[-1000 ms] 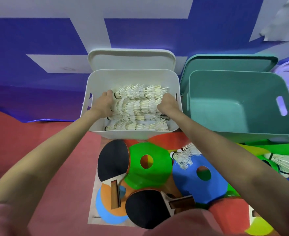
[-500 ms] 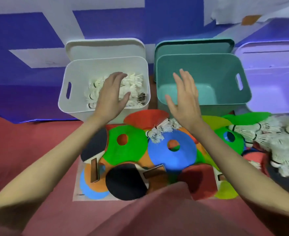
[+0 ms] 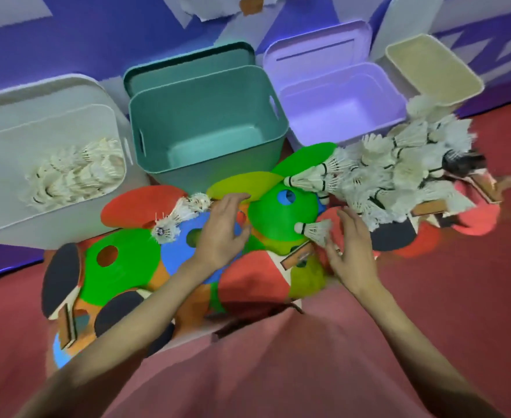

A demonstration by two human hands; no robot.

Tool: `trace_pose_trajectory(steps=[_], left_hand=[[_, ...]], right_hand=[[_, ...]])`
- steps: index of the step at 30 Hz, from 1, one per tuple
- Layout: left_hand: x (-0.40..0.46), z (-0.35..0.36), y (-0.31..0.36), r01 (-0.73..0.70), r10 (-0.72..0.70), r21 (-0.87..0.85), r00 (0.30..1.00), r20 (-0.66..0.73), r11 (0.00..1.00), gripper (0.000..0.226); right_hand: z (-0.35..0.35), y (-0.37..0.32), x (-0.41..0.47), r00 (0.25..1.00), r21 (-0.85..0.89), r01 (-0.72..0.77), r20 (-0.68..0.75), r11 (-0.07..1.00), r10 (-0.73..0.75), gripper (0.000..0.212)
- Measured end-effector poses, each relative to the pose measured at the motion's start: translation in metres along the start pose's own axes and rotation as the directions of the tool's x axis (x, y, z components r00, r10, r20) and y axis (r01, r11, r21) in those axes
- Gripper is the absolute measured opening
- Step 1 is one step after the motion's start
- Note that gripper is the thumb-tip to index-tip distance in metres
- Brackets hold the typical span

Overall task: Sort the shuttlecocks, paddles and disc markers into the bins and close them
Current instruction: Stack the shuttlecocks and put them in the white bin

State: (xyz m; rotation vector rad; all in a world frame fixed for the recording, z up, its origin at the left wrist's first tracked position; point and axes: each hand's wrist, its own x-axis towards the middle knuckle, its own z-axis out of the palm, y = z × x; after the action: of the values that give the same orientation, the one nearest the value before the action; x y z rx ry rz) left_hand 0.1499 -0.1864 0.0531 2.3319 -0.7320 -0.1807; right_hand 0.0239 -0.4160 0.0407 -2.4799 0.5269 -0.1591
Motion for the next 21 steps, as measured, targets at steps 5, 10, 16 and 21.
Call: trace_pose_trajectory(steps=[5,10,16,21], left_hand=[[0.019,0.042,0.023,-0.001,-0.005,0.051,0.995,0.104,0.999,0.054],[0.070,0.072,0.036,-0.015,0.001,0.102,0.991,0.132,0.995,0.057],[0.135,0.102,0.044,0.005,-0.031,0.199,0.991,0.128,0.980,0.071],[0.152,0.116,0.048,-0.018,-0.046,0.365,0.985,0.166,0.931,0.078]], right_hand=[[-0.010,0.028,-0.003,1.000,0.019,-0.006,0.012,1.000,0.006,0.058],[-0.018,0.048,0.005,0.999,0.023,0.028,0.024,0.999,-0.028,0.058],[-0.035,0.066,0.017,0.999,0.068,0.052,-0.019,0.996,-0.051,0.052],[-0.045,0.080,0.026,0.995,0.068,0.064,-0.083,0.996,-0.058,0.044]])
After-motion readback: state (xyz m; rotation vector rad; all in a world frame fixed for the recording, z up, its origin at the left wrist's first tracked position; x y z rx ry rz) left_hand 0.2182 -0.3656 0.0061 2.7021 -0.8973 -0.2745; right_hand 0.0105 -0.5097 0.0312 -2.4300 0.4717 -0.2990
